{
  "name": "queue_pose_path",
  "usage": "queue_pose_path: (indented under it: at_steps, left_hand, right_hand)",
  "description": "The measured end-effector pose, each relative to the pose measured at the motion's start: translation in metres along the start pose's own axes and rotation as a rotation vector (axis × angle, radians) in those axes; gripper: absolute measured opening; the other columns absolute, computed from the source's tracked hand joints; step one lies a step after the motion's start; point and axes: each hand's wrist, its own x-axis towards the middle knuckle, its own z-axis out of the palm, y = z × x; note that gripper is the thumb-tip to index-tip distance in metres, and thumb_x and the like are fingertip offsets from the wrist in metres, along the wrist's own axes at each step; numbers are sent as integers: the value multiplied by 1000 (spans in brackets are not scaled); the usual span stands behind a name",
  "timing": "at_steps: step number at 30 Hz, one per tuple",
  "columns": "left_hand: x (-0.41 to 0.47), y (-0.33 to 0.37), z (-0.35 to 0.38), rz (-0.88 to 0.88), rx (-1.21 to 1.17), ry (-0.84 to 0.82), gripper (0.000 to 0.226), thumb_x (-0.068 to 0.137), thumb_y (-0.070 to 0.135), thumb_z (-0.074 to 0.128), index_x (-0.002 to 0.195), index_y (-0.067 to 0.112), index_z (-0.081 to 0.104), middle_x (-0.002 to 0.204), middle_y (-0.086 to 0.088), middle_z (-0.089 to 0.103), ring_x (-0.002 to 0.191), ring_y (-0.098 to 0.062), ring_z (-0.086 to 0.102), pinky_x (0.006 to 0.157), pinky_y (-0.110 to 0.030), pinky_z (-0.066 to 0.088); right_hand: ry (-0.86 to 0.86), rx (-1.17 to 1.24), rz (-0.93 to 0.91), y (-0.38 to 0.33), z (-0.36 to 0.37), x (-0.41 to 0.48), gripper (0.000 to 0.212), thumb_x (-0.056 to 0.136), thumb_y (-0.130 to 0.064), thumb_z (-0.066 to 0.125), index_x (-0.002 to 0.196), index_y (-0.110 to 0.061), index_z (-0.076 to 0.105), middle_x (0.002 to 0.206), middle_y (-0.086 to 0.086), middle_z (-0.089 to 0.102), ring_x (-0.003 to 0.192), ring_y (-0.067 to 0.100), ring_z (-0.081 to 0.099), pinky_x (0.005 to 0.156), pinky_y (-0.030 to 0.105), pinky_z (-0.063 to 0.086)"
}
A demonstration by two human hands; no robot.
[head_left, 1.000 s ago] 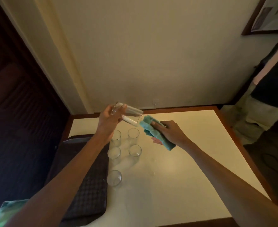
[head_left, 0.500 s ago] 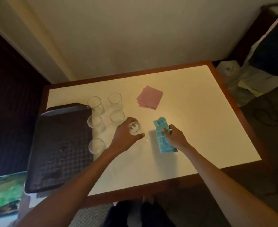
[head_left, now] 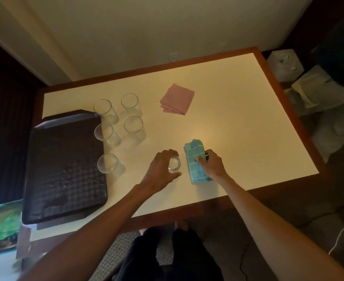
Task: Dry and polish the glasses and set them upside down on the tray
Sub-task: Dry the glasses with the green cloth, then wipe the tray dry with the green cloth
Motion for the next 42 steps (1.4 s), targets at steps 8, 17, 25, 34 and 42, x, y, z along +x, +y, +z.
queue_pose_path:
  at_steps: [8, 17, 25, 34, 42]
  left_hand:
    - [3, 12, -12, -31, 50, -128, 79, 72, 51, 90, 136, 26, 51, 132, 7, 52, 122, -14, 44, 101, -32, 43]
    - [34, 56, -79, -197, -289, 118, 20, 95, 39, 72, 101, 20, 71, 95, 7, 72, 85, -6, 65, 77, -22, 49]
    - [23, 64, -143, -198, -497, 233, 25, 90, 27, 79, 102, 6, 72, 96, -10, 75, 83, -19, 68, 70, -32, 56]
    - [-18, 48, -267, -172, -733, 203, 19, 102, 16, 60, 116, 3, 61, 100, -7, 77, 93, -23, 75, 80, -41, 63]
    - [-72, -34, -373, -201, -924, 301, 11, 103, 10, 53, 108, 12, 63, 97, -3, 75, 86, -15, 74, 71, -31, 62]
  right_hand:
    - [15, 76, 9, -3, -3, -6, 32, 99, -27, 58, 120, -4, 55, 112, 9, 64, 89, 21, 58, 61, 21, 45]
    - [48, 456, -156, -86, -27, -17, 14, 99, -23, 57, 101, -9, 57, 97, 8, 63, 89, 23, 61, 70, 32, 53]
    - [-196, 721, -252, -182, -23, -40, 15, 104, -20, 49, 110, -9, 57, 110, 12, 62, 103, 30, 65, 80, 50, 59]
    - [-562, 1001, -98, -289, 24, -60, 56, 90, -54, 60, 125, -11, 61, 101, 6, 65, 94, 22, 61, 86, 38, 53]
    - [-779, 1079, -134, -379, 103, -79, 49, 83, -20, 74, 127, -8, 59, 118, 12, 66, 102, 24, 68, 92, 46, 54]
